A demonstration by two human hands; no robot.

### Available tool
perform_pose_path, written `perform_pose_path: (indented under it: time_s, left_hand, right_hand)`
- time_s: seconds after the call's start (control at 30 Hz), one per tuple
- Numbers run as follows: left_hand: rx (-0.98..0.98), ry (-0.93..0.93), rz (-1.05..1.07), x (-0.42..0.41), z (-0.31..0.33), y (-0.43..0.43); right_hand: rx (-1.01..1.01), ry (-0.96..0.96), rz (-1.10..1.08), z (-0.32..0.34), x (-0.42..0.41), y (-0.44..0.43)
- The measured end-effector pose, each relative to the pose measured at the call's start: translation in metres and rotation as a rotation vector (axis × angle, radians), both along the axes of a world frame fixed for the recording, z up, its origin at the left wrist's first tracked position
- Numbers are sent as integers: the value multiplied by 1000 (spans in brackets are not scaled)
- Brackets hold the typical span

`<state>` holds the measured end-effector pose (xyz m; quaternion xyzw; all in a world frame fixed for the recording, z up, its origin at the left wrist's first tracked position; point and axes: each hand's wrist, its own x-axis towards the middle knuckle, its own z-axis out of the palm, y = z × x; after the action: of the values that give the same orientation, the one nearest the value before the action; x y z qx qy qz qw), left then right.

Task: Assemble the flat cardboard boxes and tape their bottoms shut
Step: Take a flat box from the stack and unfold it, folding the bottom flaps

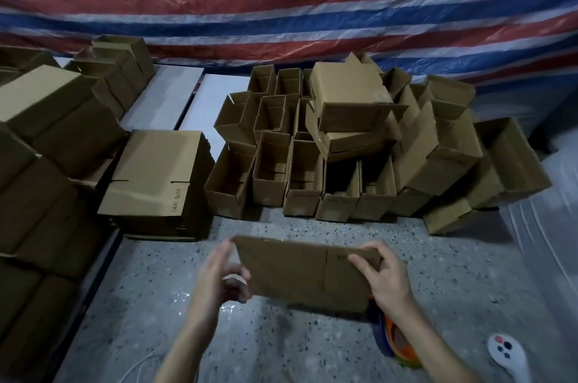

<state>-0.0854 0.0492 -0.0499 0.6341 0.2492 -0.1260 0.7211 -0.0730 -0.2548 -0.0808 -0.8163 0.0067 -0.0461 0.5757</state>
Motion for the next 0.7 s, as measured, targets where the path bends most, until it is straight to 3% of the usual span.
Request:
perform_pose_path:
  time_s: [0.07,0.13,0.33,0.5,0.7]
  left_hand:
    - [408,-44,-104,-8,-28,-10]
    - [548,-92,-152,-12,-48,-19]
    - [557,-211,-181,2,-70,-37]
    - [633,-300,-121,2,-84,-50]
    - [582,-75,-181,-13,-106,-69]
  right_hand:
    - [16,83,13,-18,-13,-6]
    - [45,137,15,-31,-22,-10]
    - [22,144,-7,-40,-24,-7]
    - [-324,-53,-187,-56,-19,3]
    - [-430,238,-232,-86,-30,28]
